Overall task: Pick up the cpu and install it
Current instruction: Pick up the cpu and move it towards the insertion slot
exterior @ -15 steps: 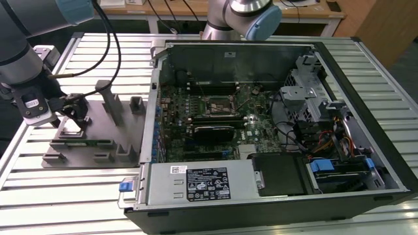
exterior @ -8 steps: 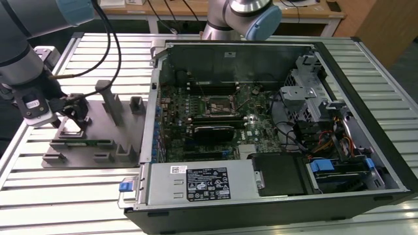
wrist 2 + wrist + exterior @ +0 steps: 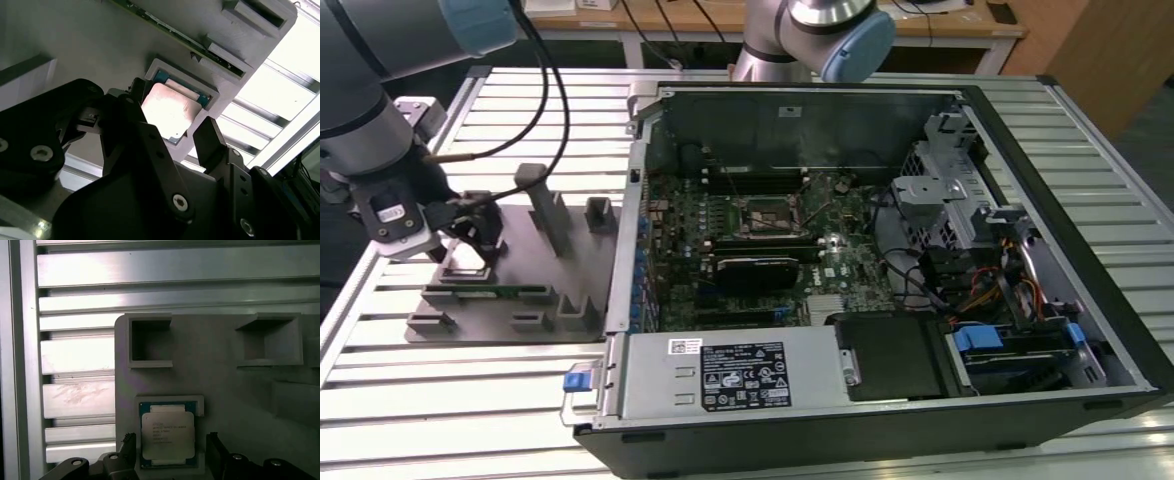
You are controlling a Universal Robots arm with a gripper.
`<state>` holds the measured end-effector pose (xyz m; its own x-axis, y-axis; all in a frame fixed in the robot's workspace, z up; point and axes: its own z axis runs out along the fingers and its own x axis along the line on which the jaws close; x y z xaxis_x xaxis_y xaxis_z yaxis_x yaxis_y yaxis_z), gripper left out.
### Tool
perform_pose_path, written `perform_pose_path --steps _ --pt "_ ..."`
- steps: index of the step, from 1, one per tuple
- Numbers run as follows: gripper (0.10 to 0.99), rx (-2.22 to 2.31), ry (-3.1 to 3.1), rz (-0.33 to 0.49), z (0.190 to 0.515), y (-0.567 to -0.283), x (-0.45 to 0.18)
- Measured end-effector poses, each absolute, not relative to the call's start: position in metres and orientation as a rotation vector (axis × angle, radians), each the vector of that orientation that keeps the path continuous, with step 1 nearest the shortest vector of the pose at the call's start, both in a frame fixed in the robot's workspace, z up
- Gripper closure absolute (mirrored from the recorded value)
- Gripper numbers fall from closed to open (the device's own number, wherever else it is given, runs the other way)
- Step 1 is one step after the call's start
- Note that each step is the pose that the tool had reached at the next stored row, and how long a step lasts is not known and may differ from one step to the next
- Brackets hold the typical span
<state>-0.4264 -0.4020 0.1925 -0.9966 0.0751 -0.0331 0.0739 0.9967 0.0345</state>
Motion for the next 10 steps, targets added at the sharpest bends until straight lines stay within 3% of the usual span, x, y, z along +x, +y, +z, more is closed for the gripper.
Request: perform_pose_path --steps 10 --pt "0.424 0.105 3.105 0.043 0.1877 -0.3988 -0.4248"
